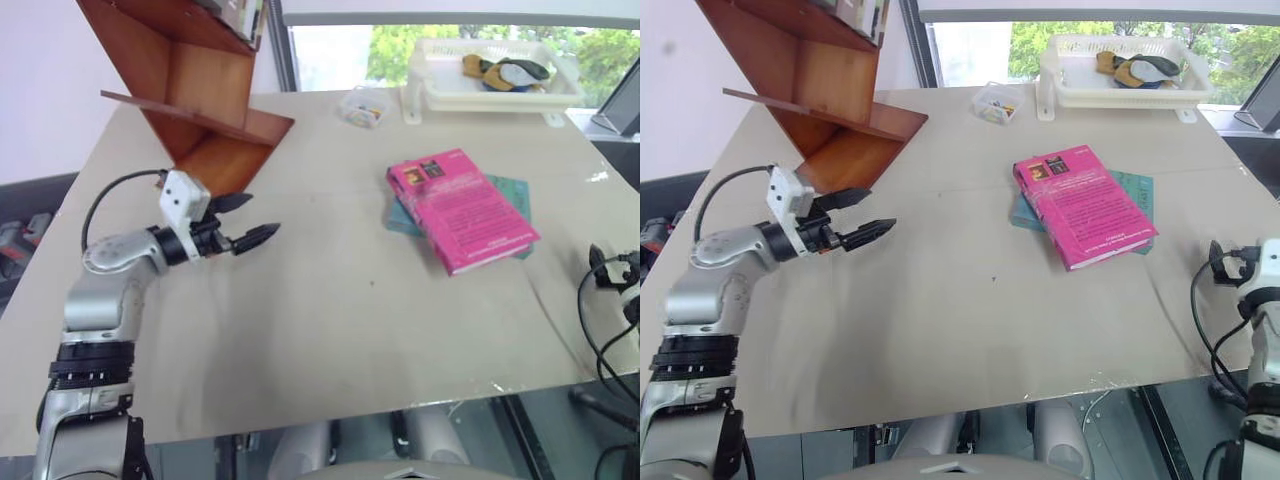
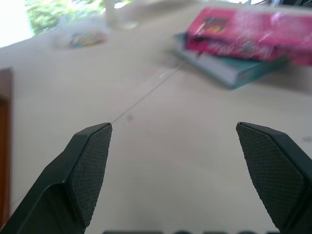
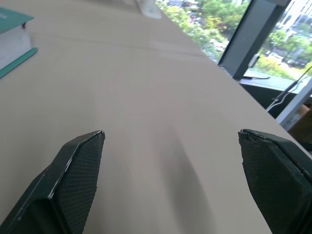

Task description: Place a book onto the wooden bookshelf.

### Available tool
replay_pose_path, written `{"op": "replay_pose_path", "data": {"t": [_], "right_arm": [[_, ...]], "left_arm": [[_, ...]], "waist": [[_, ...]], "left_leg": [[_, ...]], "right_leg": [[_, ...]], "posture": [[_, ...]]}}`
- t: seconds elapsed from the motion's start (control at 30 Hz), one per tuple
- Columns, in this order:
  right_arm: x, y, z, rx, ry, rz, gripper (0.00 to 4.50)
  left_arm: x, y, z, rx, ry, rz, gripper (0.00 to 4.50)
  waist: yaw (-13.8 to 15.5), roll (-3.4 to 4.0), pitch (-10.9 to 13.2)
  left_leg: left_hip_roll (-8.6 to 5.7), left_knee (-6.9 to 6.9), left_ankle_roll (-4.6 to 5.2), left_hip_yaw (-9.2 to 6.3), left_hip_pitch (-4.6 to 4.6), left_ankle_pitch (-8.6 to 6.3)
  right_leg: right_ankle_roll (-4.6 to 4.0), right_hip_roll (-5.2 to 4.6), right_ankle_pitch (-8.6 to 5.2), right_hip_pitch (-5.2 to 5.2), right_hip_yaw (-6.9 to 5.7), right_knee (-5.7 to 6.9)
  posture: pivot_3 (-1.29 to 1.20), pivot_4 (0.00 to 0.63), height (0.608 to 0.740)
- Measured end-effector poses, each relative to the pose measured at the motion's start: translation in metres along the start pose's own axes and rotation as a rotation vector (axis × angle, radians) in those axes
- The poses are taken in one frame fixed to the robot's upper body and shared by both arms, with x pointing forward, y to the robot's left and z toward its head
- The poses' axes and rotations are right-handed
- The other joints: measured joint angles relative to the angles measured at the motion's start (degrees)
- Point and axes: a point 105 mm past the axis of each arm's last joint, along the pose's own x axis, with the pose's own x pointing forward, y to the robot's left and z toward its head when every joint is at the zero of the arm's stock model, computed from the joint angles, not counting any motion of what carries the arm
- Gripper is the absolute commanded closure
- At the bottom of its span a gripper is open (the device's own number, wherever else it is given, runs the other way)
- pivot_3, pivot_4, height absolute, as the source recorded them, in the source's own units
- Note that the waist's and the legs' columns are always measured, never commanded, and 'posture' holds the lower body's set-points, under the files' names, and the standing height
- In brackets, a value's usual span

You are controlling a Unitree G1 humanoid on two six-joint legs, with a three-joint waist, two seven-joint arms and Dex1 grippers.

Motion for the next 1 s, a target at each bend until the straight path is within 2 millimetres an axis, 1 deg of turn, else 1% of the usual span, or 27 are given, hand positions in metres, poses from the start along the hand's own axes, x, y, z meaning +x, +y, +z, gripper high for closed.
{"op": "replay_pose_path", "data": {"t": [0.07, 0.17, 0.23, 0.4, 0.6, 0.7, 0.8, 1.0], "right_arm": [[0.008, 0.01, -0.002, -0.006, 0.014, 0.002, 0.0], [0.019, 0.022, -0.006, 0.001, 0.039, 0.006, 0.0], [0.026, 0.032, -0.004, 0.007, 0.038, 0.027, 0.0], [0.038, 0.053, 0.004, -0.022, 0.017, 0.088, 0.0], [0.038, 0.069, 0.007, -0.003, -0.001, 0.217, 0.0], [0.036, 0.085, 0.011, -0.012, -0.019, 0.306, 0.0], [0.035, 0.093, 0.013, -0.026, -0.031, 0.349, 0.0], [0.026, 0.118, 0.02, -0.056, -0.083, 0.451, 0.0]], "left_arm": [[-0.007, -0.006, 0.015, 0.018, -0.018, -0.061, 0.09], [-0.015, -0.014, 0.024, 0.044, 0.012, -0.12, 0.09], [-0.022, -0.02, 0.024, 0.052, 0.04, -0.147, 0.09], [-0.029, -0.029, 0.023, 0.049, 0.061, -0.172, 0.09], [-0.038, -0.034, 0.028, 0.054, 0.055, -0.154, 0.09], [-0.038, -0.036, 0.027, 0.054, 0.06, -0.153, 0.09], [-0.038, -0.035, 0.026, 0.051, 0.062, -0.146, 0.09], [-0.038, -0.035, 0.025, 0.047, 0.065, -0.143, 0.09]], "waist": [[0.0, 0.01, 0.0], [-0.1, 0.04, 0.0], [-0.2, 0.04, 0.1], [-0.6, 0.03, 0.1], [-1.1, 0.03, 0.1], [-1.2, 0.03, 0.1], [-1.3, 0.03, 0.1], [-1.3, 0.04, 0.1]], "left_leg": [[-0.01, 0.0, 0.01, 0.05, 0.0, 0.0], [-0.03, 0.0, 0.01, 0.11, 0.01, 0.0], [-0.02, 0.0, 0.01, 0.13, 0.01, 0.0], [0.01, 0.0, 0.01, 0.09, -0.01, 0.0], [0.06, 0.0, 0.03, 0.07, 0.0, -0.01], [0.08, 0.0, 0.03, 0.08, 0.03, -0.01], [0.09, 0.0, 0.02, 0.08, 0.05, -0.01], [0.11, 0.0, 0.0, 0.09, 0.01, -0.01]], "right_leg": [[-0.01, 0.03, -0.01, 0.0, -0.03, -0.01], [0.0, 0.14, -0.01, 0.0, -0.02, -0.04], [0.0, 0.26, -0.01, 0.0, 0.0, -0.05], [0.01, 0.28, -0.01, 0.0, -0.02, -0.06], [0.06, 0.22, 0.02, 0.0, -0.02, -0.06], [0.05, 0.23, 0.02, 0.0, -0.02, -0.04], [0.05, 0.24, 0.02, 0.0, -0.02, -0.02], [0.08, 0.18, 0.04, -0.09, 0.01, 0.0]], "posture": [[0.0, 0.15, 0.74], [0.0, 0.15, 0.74], [0.0, 0.15, 0.74], [0.0, 0.15, 0.74], [0.0, 0.15, 0.74], [0.0, 0.15, 0.74], [0.0, 0.15, 0.74], [0.0, 0.15, 0.74]]}}
